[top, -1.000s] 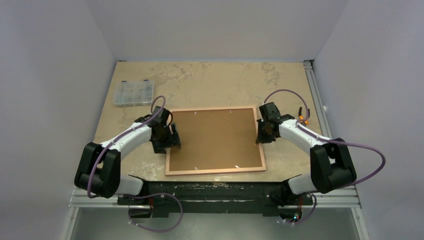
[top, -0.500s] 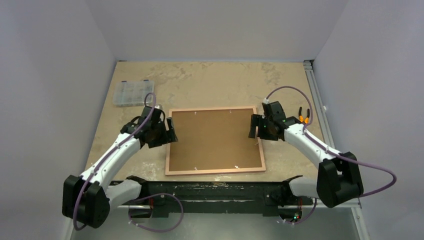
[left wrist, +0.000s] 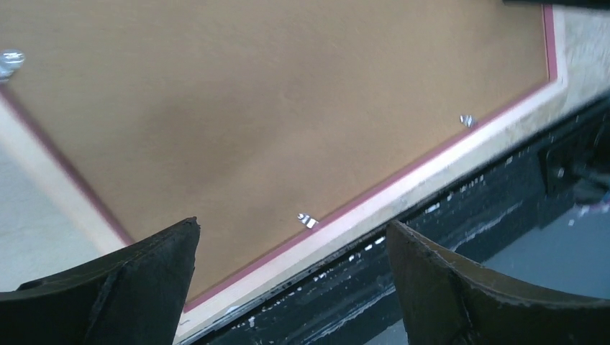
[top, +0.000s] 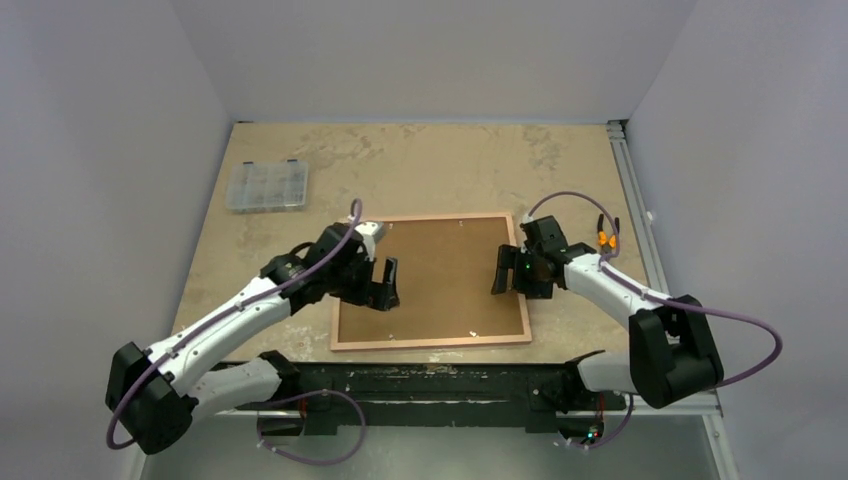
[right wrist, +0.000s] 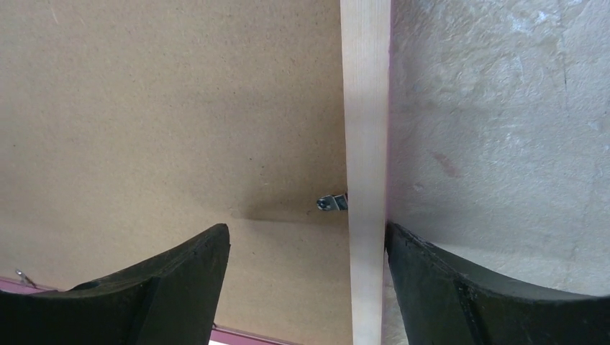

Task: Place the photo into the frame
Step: Install the photo frame at the center of the board.

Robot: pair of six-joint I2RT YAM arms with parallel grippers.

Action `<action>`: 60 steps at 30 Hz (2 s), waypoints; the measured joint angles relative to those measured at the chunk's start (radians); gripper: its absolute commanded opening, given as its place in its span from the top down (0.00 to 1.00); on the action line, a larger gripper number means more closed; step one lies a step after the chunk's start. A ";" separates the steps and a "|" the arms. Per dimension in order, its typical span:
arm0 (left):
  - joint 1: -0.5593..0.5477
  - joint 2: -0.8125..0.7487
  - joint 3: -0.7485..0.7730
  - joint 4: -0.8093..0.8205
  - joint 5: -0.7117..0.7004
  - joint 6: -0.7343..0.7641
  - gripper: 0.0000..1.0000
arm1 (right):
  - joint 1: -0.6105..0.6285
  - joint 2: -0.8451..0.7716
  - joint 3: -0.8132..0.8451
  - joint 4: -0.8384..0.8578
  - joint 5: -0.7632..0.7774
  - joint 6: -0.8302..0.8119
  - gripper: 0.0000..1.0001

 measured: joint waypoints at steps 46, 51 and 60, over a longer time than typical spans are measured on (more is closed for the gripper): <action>-0.715 0.818 0.414 0.182 -0.350 0.202 0.89 | -0.278 -0.001 -0.080 0.091 -0.402 -0.005 0.21; -0.720 0.818 0.414 0.182 -0.391 0.224 1.00 | -0.277 0.011 -0.084 0.124 -0.430 -0.001 0.20; -0.721 0.806 0.411 0.154 -0.451 0.193 1.00 | -0.277 0.022 -0.098 0.158 -0.493 -0.003 0.21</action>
